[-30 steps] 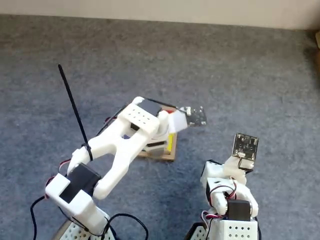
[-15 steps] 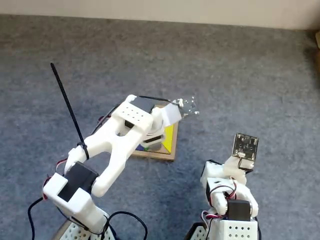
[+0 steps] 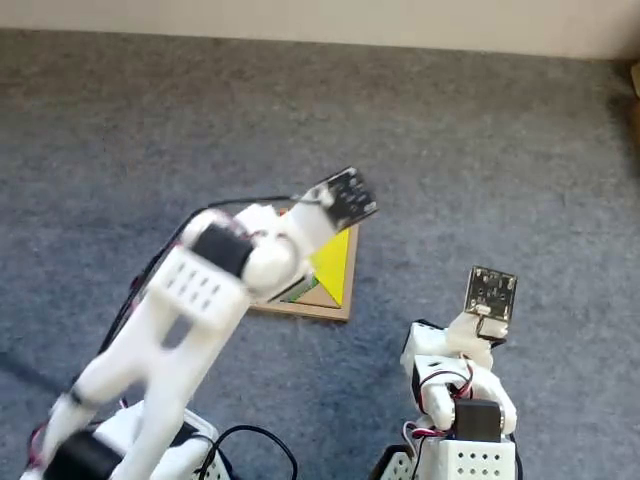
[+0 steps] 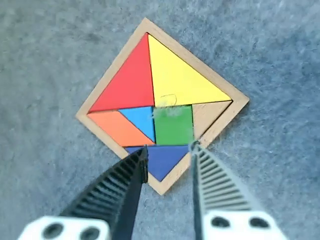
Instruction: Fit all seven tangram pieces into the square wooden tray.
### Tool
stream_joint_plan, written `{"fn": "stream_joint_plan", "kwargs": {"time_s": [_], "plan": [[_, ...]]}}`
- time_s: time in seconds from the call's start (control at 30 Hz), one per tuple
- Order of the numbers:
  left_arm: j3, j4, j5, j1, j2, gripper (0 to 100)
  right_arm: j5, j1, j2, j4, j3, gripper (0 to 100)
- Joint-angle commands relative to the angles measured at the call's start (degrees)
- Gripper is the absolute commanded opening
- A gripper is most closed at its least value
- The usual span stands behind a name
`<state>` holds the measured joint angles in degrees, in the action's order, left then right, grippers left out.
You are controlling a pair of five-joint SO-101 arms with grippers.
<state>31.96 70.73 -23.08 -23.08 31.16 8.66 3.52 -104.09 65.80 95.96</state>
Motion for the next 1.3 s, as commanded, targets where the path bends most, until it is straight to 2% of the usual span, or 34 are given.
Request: {"fn": "stream_joint_plan", "kwargs": {"time_s": [0.0, 0.17, 0.4, 0.57, 1.03, 1.27], "plan": [[4.79, 0.26, 2.90, 1.19, 12.97, 9, -0.62, -0.57, -1.10, -1.19, 7.08, 0.5], [11.74, 0.26, 8.70, 7.34, 25.63, 0, -0.62, -0.57, -1.10, -1.19, 7.08, 0.5], [22.11, -3.43, 14.15, 19.12, 38.20, 1, -0.62, -0.57, -1.10, -1.19, 7.08, 0.5], [30.73, -5.89, 15.21, 23.69, 47.08, 1, -0.62, -0.57, -1.10, -1.19, 7.08, 0.5], [55.34, -6.59, 15.03, 24.40, 72.31, 1, -0.62, -0.57, -1.10, -1.19, 7.08, 0.5], [61.93, -6.95, 15.03, 24.48, 73.36, 1, -0.62, -0.57, -1.10, -1.19, 7.08, 0.5]]}}
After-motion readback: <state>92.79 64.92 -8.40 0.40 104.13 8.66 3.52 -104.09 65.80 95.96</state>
